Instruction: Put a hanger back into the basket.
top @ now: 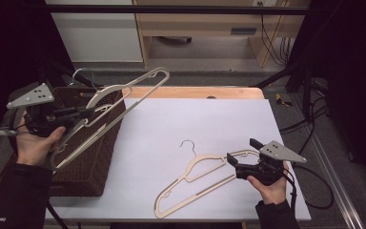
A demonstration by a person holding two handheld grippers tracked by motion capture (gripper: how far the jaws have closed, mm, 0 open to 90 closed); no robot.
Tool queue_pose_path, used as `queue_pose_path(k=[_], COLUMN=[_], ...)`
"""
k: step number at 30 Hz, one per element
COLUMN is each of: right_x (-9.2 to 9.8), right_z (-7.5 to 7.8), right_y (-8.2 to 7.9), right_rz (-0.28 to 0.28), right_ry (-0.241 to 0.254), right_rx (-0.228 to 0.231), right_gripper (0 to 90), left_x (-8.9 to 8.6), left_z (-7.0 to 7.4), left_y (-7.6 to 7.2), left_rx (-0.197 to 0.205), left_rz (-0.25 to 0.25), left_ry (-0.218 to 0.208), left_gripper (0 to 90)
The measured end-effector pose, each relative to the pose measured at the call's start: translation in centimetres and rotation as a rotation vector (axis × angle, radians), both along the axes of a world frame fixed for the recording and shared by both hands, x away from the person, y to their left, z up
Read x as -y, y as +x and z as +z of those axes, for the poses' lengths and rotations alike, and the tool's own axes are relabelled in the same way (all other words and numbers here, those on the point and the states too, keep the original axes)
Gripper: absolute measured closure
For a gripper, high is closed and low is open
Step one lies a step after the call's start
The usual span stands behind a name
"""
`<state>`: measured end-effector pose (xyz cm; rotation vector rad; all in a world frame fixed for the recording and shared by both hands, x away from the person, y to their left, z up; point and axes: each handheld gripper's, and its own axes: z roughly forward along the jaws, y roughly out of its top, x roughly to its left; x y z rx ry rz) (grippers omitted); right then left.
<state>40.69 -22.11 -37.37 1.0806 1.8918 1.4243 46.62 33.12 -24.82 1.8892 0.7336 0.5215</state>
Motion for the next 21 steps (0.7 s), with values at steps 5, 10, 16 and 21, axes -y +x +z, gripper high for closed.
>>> queue_pose_path(k=[5, 10, 16, 21], right_x=[-0.1, -0.2, -0.3, -0.5], right_z=[0.0, -0.1, -0.1, -0.1], right_y=[0.2, 0.3, 0.3, 0.2], right_rz=[0.0, 0.002, 0.001, 0.0], right_ry=[0.002, -0.006, -0.006, -0.008], right_rx=[-0.001, -0.004, -0.007, 0.005], right_gripper=[6.6, 6.6, 6.9, 7.5], left_x=[-3.9, -7.2, -9.6, -11.3], left_z=[-0.7, -2.0, -3.8, -5.3], left_y=[1.1, 1.7, 2.2, 2.4], left_rx=[-0.015, -0.031, -0.076, -0.103], left_rz=[0.032, 0.062, 0.095, 0.115], left_ry=[0.0, -0.023, 0.01, -0.017], left_gripper=[86.4, 86.4, 86.4, 86.4])
